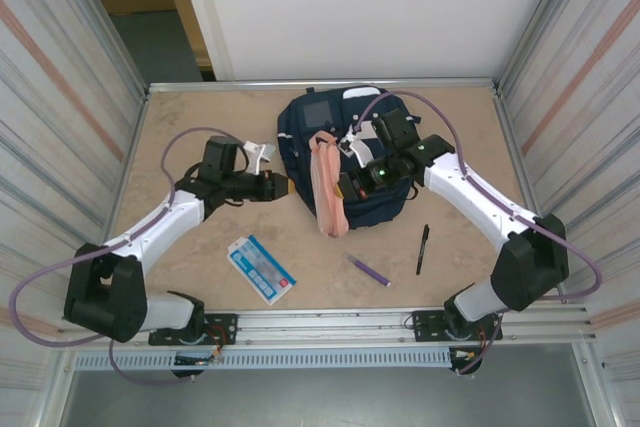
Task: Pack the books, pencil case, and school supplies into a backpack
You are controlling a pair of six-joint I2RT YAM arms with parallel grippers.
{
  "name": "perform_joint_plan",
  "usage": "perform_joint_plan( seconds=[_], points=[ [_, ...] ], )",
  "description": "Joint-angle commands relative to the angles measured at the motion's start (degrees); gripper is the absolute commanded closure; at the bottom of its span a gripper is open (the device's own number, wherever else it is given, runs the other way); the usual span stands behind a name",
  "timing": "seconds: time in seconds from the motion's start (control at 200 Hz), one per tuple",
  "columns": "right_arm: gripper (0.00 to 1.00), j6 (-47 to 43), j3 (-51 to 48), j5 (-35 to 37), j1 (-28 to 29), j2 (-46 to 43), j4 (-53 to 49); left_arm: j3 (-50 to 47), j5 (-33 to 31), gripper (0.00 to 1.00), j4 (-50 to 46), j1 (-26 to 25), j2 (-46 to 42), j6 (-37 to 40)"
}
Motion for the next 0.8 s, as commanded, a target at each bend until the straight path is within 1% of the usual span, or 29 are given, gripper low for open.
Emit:
perform_joint_plan(
  seconds=[0.0, 0.065, 0.135, 0.316, 0.431, 0.561, 0.671, 0.797],
  points=[
    [1.00, -0.65, -0.50, -0.77, 0.15, 0.23, -0.01, -2.21, 8.24, 0.64, 12.03, -2.34, 0.47, -4.26],
    [1.00, -0.52, -1.67, -2.42, -0.01, -0.24, 2.33, -2.89, 9.41, 0.60, 15.37, -4.60, 1.13, -5.74],
    [1.00, -0.15, -1.49, -3.60, -0.02, 0.02, 3.47, -2.69, 9.53, 0.59, 15.94, -6.66, 2.55, -6.67],
    [1.00, 0.89, -1.54, -4.34, -0.15, 0.21, 6.15, -4.34, 10.72, 0.64, 21.44, -9.19, 5.20, -11.54],
    [1.00, 1.99, -1.08, -5.69, -0.11, 0.35, 7.36, -3.45, 8.60, 0.68, 18.82, -10.89, 5.63, -10.53],
    [1.00, 2.97, -1.36, -7.25, 0.06, 0.44, 9.47, -3.08, 7.71, 0.72, 18.97, -11.98, 6.83, -10.86],
    [1.00, 4.05, -1.97, -7.77, 0.22, 0.09, 11.01, -2.89, 7.02, 0.79, 19.02, -11.97, 7.53, -11.50],
    [1.00, 3.90, -2.43, -5.14, 0.17, -0.46, 10.91, -3.08, 7.56, 0.96, 19.24, -11.98, 7.51, -11.37]
  ],
)
